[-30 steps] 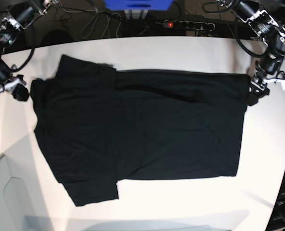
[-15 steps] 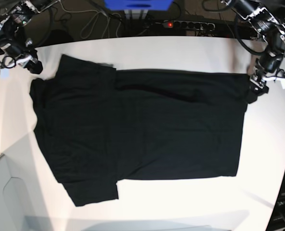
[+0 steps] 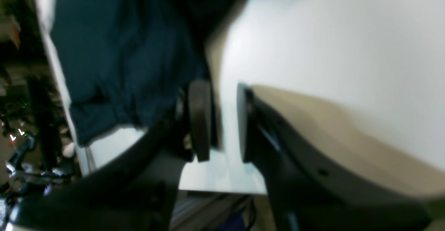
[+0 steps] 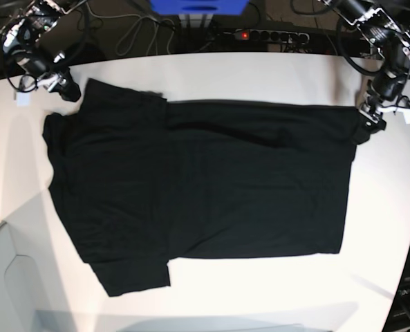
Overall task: Fold the T-shirt properly
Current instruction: 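Open the right gripper and raise it off the shirt, then reach the right gripper to the sleeve side and grasp the shirt edge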
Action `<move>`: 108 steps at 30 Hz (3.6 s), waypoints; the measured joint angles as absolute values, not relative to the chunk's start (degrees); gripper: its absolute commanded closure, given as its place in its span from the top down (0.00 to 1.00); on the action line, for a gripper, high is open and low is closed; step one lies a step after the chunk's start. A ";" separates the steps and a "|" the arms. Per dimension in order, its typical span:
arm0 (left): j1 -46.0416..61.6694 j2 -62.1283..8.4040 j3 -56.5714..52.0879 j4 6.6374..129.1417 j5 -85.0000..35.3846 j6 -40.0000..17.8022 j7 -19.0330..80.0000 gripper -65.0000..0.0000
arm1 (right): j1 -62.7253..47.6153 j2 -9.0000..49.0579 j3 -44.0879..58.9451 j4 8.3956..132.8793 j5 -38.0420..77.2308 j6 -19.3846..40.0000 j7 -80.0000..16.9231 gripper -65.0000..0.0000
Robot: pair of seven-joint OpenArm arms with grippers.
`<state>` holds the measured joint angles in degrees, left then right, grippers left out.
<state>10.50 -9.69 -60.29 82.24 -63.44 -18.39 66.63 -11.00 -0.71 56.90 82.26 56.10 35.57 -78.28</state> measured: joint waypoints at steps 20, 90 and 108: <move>10.46 -8.58 -60.27 82.24 -63.48 -18.39 66.65 1.00 | -14.09 -0.75 49.69 81.36 59.24 35.51 -76.27 0.22; 10.48 -6.94 -60.16 82.24 -63.48 -18.39 67.07 1.00 | 12.99 -0.03 26.24 70.81 51.22 34.89 -63.53 0.00; 10.46 -6.94 -60.16 81.87 -63.51 -18.41 66.85 1.00 | 12.84 -2.11 26.35 70.81 51.22 34.89 -61.10 0.01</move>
